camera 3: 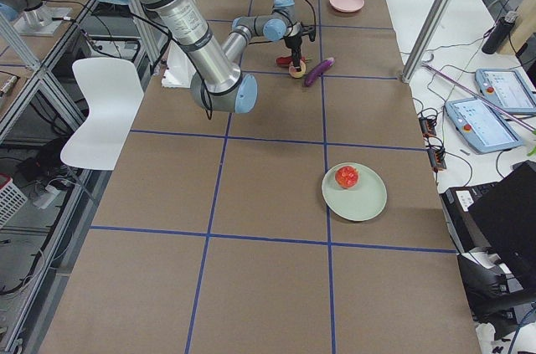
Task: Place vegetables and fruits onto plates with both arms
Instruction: 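Lower the right gripper and grasp the peach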
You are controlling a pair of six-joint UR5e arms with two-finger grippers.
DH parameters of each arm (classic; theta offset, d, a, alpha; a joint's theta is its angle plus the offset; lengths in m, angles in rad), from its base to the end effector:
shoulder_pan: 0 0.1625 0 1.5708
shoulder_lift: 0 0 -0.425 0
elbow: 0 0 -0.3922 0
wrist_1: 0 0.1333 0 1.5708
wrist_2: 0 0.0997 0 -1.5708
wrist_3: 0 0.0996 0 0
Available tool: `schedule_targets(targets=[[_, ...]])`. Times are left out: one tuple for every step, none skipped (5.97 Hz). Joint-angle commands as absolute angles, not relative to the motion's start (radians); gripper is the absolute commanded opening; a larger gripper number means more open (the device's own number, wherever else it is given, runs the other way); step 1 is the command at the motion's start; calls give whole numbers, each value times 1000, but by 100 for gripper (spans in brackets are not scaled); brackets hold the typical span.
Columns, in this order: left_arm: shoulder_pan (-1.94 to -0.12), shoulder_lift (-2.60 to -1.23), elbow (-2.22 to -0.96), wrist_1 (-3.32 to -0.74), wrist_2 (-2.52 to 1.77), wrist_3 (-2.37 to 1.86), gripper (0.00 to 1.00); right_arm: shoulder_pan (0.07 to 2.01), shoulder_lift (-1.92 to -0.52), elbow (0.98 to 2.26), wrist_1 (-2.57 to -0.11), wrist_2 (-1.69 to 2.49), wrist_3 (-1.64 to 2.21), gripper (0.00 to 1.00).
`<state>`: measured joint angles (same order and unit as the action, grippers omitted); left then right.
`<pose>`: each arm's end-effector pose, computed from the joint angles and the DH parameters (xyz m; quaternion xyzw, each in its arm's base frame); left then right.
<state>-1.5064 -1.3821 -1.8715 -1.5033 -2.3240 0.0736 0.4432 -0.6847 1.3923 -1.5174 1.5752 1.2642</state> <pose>-0.0385 -0.4162 0.6043 0.0224 0.3676 0.0723 0.9269 -0.6369 -0.4494 0.1797 0.1341 -0.3463 0.0625 0.9264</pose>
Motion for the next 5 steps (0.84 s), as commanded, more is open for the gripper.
schedule_targets(targets=[[-1506,-1385,-1871,-1503,-2324,74,100,436,-704,1391,-1511,1574,1253,98],[-1506,-1387,-1871,-1503,-2324,74,100,436,-709,1391,-1511,1574,1250,98],[-1506,-1388,-1873,-1505,-2324,74,100,436,-704,1394,-1511,1575,1247,79],[-1506,-1390,-1871,-1505,-2324,74,100,439,-703,1416,-1511,1578,1247,1],[-1506,-1390,-1871,-1505,-2324,74,100,480,-710,1463,-1512,1595,1221,0]])
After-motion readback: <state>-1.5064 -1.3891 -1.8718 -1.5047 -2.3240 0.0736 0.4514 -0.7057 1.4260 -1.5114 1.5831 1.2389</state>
